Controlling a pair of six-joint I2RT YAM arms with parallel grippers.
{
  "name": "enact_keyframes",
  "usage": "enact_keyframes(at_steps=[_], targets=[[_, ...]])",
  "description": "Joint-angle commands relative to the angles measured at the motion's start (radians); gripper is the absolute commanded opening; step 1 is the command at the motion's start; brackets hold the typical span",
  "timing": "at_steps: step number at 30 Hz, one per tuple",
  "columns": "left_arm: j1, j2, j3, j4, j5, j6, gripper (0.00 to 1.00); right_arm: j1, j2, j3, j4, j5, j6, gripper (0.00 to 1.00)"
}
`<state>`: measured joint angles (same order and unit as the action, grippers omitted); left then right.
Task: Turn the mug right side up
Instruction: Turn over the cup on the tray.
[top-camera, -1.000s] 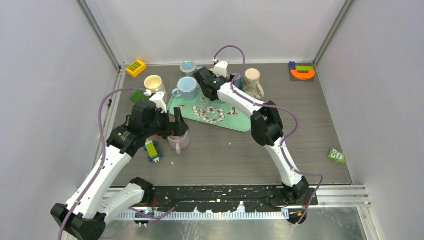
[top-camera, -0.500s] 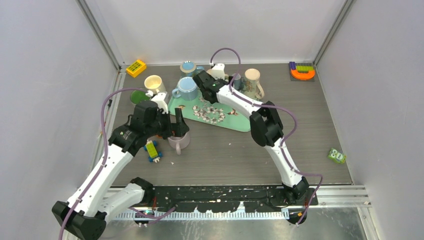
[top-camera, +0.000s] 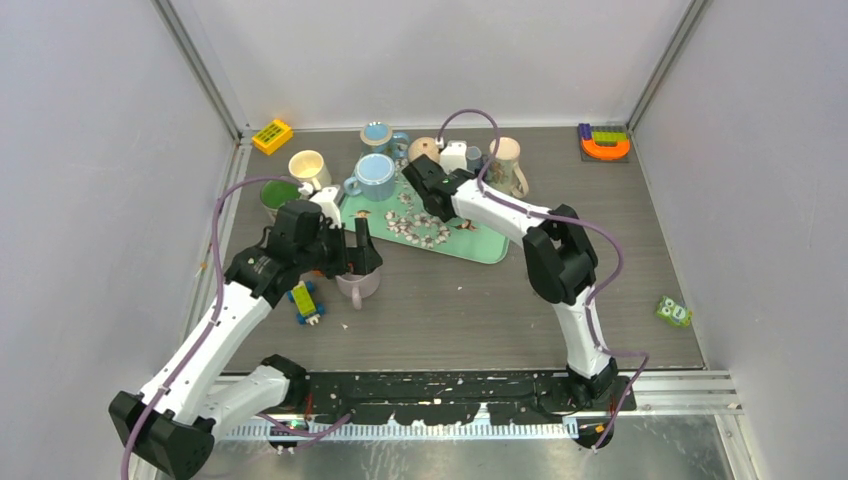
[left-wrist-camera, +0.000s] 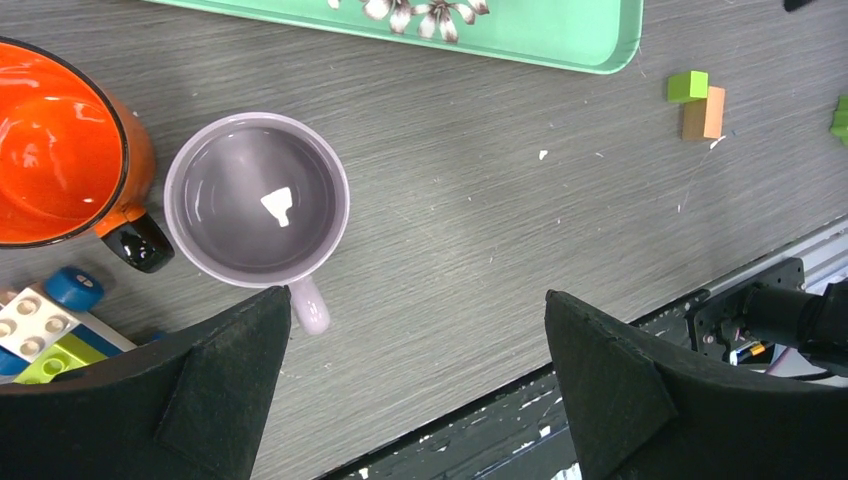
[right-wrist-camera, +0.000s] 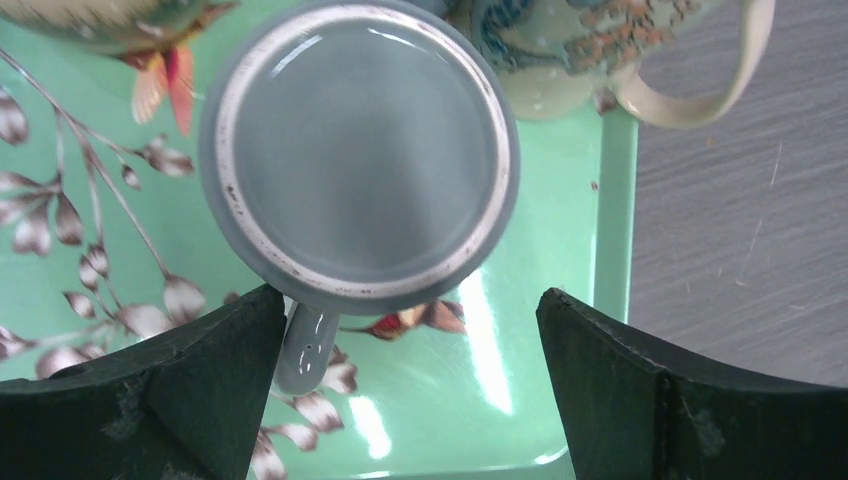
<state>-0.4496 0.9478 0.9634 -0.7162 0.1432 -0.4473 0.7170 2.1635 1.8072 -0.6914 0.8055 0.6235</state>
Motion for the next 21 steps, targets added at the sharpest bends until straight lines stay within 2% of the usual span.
enact_keyframes(at_steps=[1, 6, 13, 17, 21], targets=[[0.005, 0.004, -0.004, 0.041, 0.034, -0.017, 1.0, -0.003, -0.14, -0.097, 0.003, -0.041, 0.032, 1.0], [0.005, 0.01, -0.012, 0.054, 0.051, -0.033, 1.0, -0.026, -0.234, -0.226, 0.058, -0.14, 0.047, 1.0], [0.005, 0.034, -0.022, 0.072, 0.083, -0.057, 1.0, -0.133, -0.357, -0.445, 0.276, -0.465, 0.007, 0.95], [0.005, 0.05, -0.032, 0.09, 0.102, -0.076, 1.0, -0.167, -0.386, -0.487, 0.324, -0.544, -0.01, 0.92], [0.005, 0.058, -0.039, 0.108, 0.108, -0.094, 1.0, -0.168, -0.37, -0.458, 0.321, -0.573, -0.041, 0.87]])
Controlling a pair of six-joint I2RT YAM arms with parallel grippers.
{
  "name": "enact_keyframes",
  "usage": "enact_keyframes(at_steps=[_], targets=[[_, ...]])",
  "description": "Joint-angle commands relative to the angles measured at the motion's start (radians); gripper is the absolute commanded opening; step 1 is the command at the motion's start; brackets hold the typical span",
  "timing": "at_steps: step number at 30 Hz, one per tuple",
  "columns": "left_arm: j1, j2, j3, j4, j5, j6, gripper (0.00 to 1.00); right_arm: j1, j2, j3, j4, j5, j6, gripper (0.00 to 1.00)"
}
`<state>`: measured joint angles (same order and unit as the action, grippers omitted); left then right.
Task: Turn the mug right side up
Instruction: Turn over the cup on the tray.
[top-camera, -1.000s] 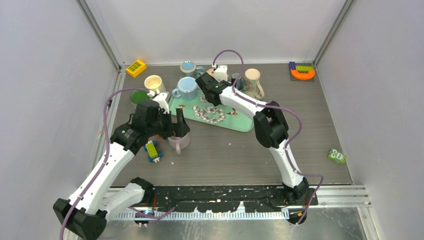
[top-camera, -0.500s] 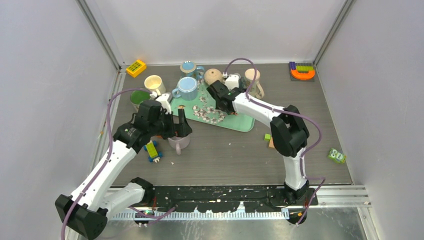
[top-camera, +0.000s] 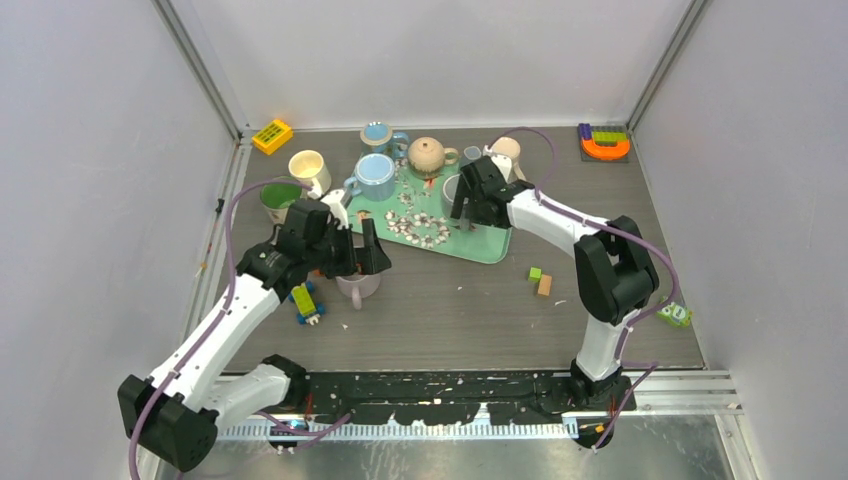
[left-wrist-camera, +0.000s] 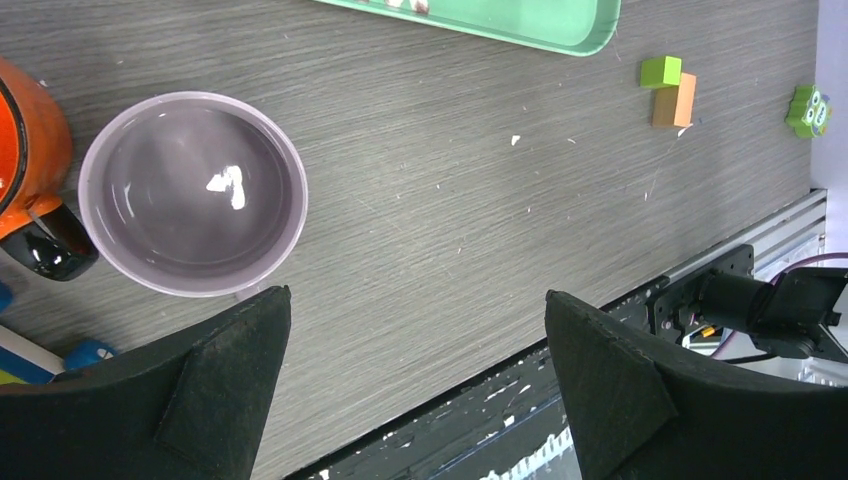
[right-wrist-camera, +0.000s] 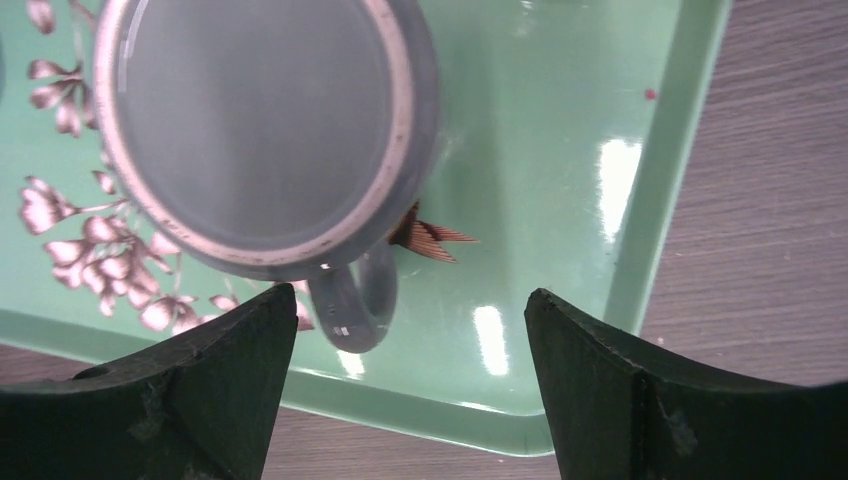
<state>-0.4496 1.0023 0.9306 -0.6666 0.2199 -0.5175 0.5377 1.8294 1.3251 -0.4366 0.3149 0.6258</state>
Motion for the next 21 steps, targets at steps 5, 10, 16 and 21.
enact_keyframes(at_steps=[5, 10, 16, 21], targets=[[0.005, 0.013, -0.006, 0.066, 0.033, -0.047, 1.0, 0.011, 0.012, 0.087, 0.035, -0.087, -0.121, 0.83], [0.005, 0.025, -0.003, 0.067, 0.036, -0.066, 1.0, 0.011, 0.051, 0.122, 0.016, -0.07, -0.173, 0.71], [0.005, 0.041, 0.008, 0.068, 0.05, -0.095, 1.0, 0.011, 0.111, 0.171, -0.015, -0.052, -0.209, 0.6], [0.005, 0.046, 0.009, 0.076, 0.049, -0.118, 1.0, 0.011, 0.133, 0.188, -0.021, -0.043, -0.221, 0.55]])
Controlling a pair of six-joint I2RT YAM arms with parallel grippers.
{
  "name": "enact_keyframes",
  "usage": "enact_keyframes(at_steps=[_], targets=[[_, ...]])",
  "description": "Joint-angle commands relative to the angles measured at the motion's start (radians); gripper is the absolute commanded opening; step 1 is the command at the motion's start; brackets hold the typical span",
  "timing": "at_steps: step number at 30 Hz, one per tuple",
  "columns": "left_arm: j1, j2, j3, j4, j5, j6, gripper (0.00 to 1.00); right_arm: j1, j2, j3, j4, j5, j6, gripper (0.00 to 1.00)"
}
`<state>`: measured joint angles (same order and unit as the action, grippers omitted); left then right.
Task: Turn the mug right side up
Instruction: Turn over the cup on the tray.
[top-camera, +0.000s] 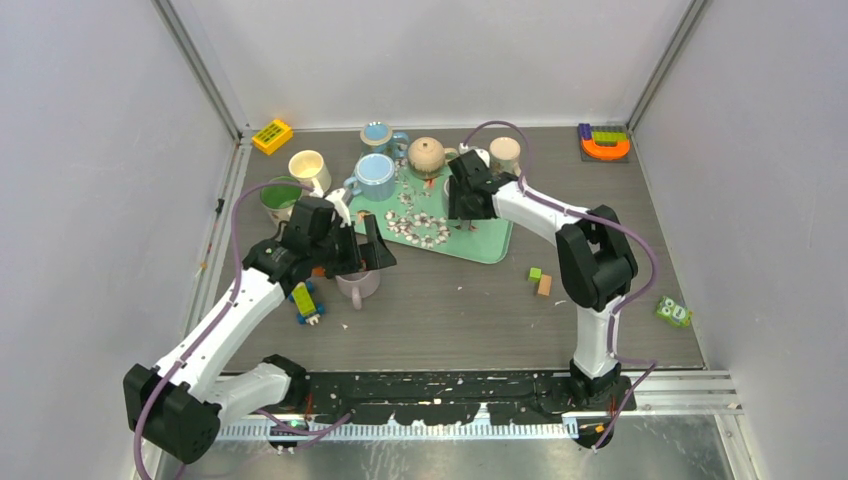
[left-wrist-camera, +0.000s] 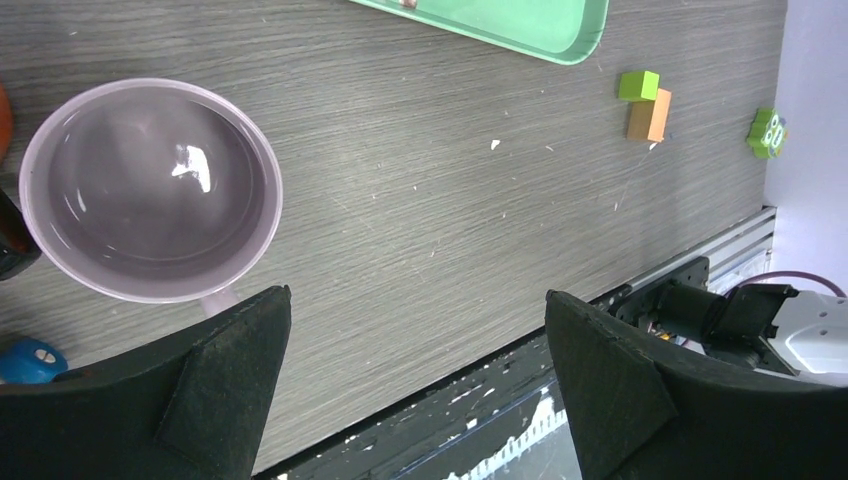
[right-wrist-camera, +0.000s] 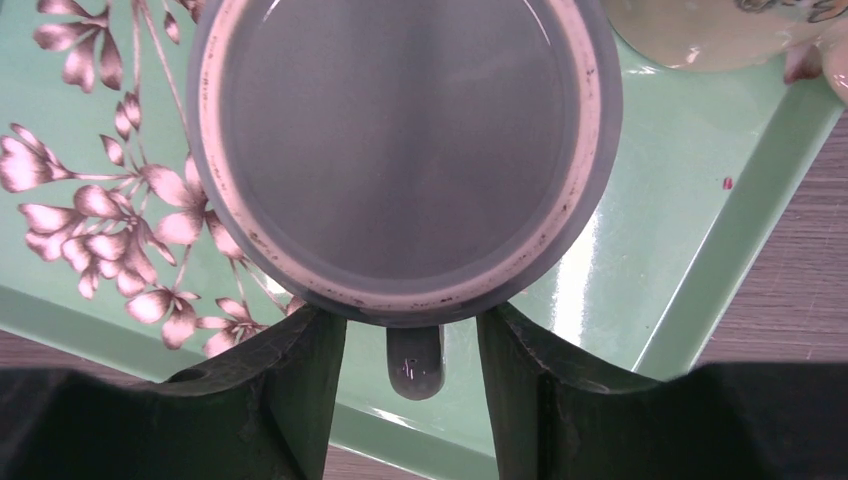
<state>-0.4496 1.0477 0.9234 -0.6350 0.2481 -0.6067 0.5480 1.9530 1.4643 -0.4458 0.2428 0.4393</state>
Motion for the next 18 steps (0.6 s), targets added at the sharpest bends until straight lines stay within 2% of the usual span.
enact_keyframes(at_steps=[1, 6, 14, 18], targets=[[0.005, 0.004, 0.018, 0.046, 0.023, -0.034, 1.0, 0.001, 0.014, 0.055, -0.016, 0.033, -0.039, 0.53], [0.005, 0.012, 0.027, 0.05, 0.031, -0.053, 1.0, 0.001, 0.038, 0.089, -0.043, 0.06, -0.052, 0.47], [0.005, 0.015, 0.028, 0.076, 0.068, -0.113, 1.0, 0.0, 0.066, 0.131, -0.082, 0.085, -0.067, 0.3], [0.004, 0.009, 0.02, 0.111, 0.092, -0.161, 1.0, 0.0, 0.075, 0.14, -0.102, 0.101, -0.07, 0.29]])
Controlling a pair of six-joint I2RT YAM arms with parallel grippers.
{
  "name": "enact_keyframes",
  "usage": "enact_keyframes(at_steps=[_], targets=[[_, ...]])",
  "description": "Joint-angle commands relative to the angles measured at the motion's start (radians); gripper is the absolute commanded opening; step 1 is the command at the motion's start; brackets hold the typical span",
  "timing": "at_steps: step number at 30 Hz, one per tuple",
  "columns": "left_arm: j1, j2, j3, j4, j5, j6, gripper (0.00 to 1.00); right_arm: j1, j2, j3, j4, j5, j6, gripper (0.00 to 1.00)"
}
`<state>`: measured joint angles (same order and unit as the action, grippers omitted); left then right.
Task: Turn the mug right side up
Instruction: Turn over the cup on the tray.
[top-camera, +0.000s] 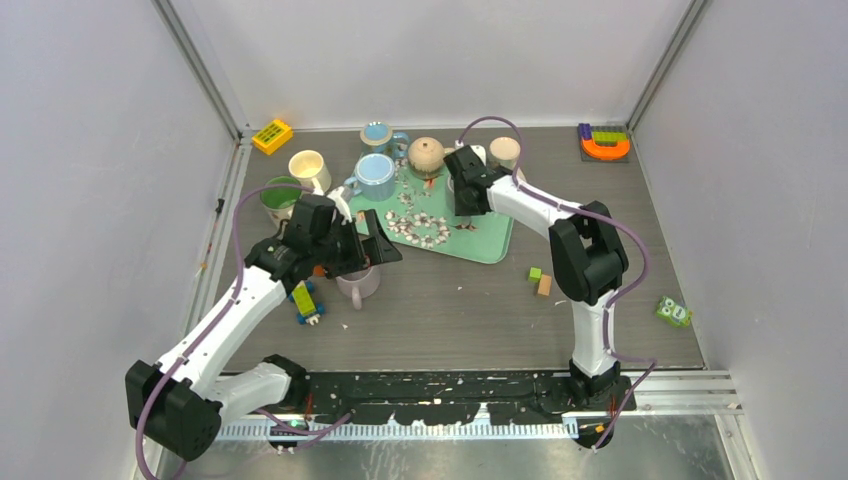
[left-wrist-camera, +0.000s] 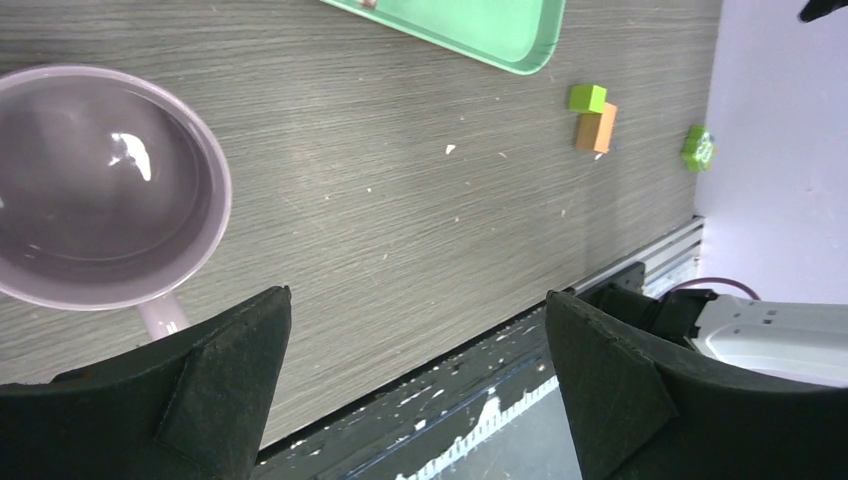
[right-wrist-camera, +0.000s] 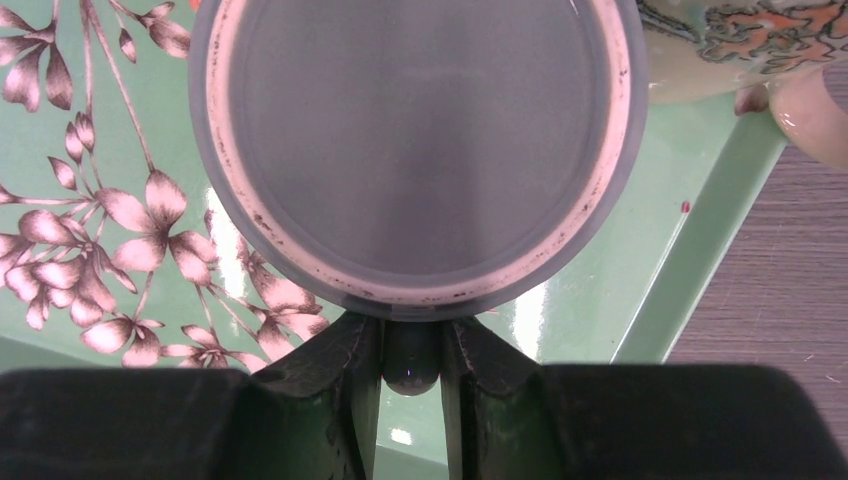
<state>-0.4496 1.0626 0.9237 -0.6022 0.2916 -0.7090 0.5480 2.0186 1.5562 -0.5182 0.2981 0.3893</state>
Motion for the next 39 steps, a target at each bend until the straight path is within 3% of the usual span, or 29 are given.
enact_keyframes(at_steps=[1, 7, 12, 16, 21, 29, 39], targets=[[0.005, -0.009, 0.015, 0.089, 0.053, -0.07, 1.0, 0.001, 0.011, 0.05, -0.035, 0.049, -0.02, 0.3], [0.005, -0.009, 0.005, 0.111, 0.064, -0.092, 1.0, 0.0, 0.018, 0.062, -0.039, 0.068, 0.004, 0.38], [0.005, -0.009, 0.001, 0.117, 0.082, -0.092, 1.0, 0.001, 0.031, 0.077, -0.038, 0.066, 0.017, 0.38], [0.005, -0.01, -0.01, 0.15, 0.111, -0.125, 1.0, 0.001, 0.04, 0.094, -0.037, 0.05, 0.015, 0.28], [0.005, -0.007, -0.039, 0.225, 0.155, -0.196, 1.0, 0.001, 0.034, 0.115, -0.052, 0.015, 0.006, 0.02], [0.022, 0.007, -0.085, 0.349, 0.192, -0.307, 1.0, 0.0, -0.11, 0.088, -0.027, -0.126, 0.031, 0.01], [0.05, 0.062, -0.142, 0.535, 0.224, -0.46, 0.97, 0.0, -0.267, 0.035, 0.075, -0.39, 0.184, 0.01]])
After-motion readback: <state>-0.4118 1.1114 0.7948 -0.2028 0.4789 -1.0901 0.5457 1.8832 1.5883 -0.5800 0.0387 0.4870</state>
